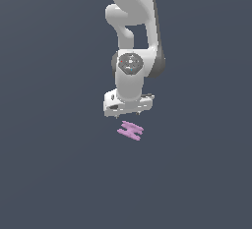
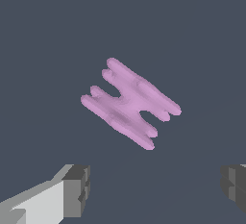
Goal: Pick up the object and move it to a goal position.
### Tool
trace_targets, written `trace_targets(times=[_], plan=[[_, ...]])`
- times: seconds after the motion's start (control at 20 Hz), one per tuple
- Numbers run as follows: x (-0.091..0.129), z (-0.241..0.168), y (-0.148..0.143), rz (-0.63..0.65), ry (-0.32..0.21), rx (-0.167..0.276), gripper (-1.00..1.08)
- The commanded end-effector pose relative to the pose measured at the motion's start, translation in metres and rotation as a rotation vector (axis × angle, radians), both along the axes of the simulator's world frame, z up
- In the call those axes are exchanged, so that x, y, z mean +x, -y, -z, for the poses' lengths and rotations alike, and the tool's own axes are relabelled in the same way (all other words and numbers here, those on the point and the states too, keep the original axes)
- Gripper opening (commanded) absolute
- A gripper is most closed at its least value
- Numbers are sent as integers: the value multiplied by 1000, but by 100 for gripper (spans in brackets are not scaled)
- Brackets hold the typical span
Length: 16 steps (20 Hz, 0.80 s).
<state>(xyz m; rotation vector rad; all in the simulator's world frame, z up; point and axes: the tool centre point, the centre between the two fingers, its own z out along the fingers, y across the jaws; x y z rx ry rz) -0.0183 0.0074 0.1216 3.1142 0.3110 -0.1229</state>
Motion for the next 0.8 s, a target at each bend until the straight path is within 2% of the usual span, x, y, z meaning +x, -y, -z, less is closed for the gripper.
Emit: trace_targets(times=[0.0,0.75], plan=[[2,4,-1,-58,3,3,100],[17,29,-7,-495,27,27,100]])
